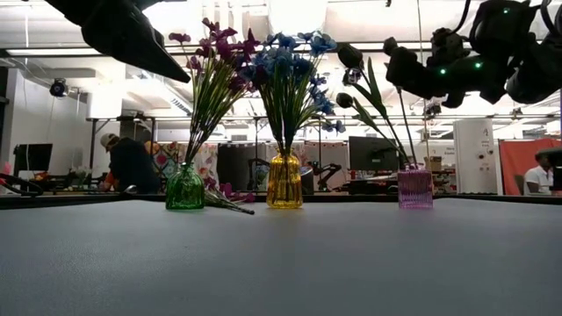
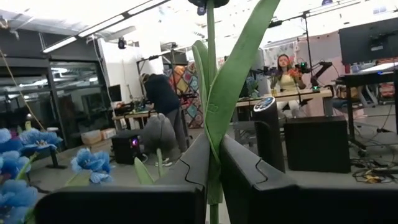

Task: Sort flowers into vase by color
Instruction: Put the black flower into the purple flower vase

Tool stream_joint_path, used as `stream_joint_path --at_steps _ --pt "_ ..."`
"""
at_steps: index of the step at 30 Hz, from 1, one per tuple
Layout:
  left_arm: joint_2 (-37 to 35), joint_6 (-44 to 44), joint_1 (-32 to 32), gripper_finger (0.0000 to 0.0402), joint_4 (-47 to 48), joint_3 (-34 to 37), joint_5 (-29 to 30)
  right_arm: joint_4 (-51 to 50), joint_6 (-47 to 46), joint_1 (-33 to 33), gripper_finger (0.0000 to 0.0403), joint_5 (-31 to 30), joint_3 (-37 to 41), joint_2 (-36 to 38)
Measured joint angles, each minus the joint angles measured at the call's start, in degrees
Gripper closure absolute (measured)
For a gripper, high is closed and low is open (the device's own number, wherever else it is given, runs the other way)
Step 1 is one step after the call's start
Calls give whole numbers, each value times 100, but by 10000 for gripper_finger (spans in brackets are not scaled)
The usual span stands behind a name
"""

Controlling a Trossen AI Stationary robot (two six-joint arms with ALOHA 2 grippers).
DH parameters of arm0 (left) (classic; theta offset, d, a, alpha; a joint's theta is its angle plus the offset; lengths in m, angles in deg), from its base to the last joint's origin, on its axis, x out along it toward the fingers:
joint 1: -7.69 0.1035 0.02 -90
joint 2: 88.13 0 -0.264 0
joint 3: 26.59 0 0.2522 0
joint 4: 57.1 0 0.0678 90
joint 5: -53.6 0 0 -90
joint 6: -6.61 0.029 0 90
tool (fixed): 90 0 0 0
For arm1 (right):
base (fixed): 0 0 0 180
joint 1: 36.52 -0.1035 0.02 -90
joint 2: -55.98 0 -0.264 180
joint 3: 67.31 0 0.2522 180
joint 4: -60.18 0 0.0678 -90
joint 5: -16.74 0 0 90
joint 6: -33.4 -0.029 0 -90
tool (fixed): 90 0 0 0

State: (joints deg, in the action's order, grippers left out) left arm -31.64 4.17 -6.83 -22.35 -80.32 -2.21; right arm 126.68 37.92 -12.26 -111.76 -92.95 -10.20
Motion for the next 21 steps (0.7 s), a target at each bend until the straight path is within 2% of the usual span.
stream_joint_path --at_steps 10,21 --pt "0 -13 0 208 2 0 -17 -106 11 -1 373 -1 71 0" --pt "0 -17 0 208 4 0 -23 -95 109 -126 304 -3 153 9"
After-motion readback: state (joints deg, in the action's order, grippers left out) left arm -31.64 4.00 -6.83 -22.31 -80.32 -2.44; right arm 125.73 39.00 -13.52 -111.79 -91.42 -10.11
